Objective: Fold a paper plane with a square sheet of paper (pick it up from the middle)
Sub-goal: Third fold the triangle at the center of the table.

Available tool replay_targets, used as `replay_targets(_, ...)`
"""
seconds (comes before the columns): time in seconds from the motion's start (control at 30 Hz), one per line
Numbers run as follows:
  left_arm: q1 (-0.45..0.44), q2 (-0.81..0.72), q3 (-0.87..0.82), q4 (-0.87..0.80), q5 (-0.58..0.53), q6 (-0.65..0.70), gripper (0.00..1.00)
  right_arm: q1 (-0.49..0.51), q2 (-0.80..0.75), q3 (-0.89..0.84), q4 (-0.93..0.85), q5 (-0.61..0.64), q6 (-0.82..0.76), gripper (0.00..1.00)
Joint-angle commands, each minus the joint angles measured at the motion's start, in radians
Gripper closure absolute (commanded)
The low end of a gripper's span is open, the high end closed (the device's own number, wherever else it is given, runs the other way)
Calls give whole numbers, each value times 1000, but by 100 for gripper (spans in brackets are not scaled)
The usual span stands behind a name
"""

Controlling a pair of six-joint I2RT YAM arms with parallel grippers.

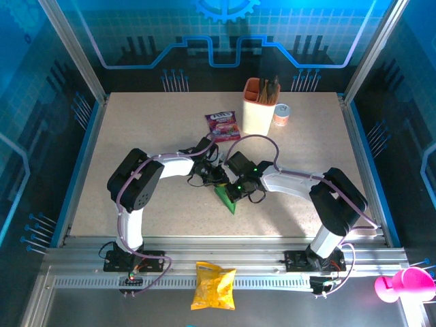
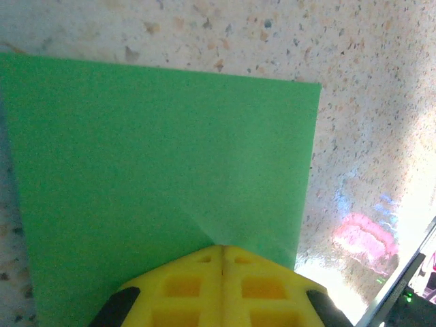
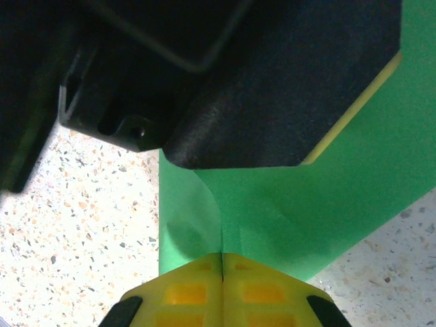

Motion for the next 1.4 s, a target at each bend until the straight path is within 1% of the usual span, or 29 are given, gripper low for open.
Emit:
replay_targets(0.0,-7,38,-9,-26,-31,16,100,-13,47,-2,-32,11,-6,100)
replay_targets(0.63,-7,31,-22,-16,-31,8,100,-16,-46,-105,45,22,90,100)
replay_targets(1.37,-7,36,-30,-9,-29,6,100,-50,-31,-71,50,13,78,100)
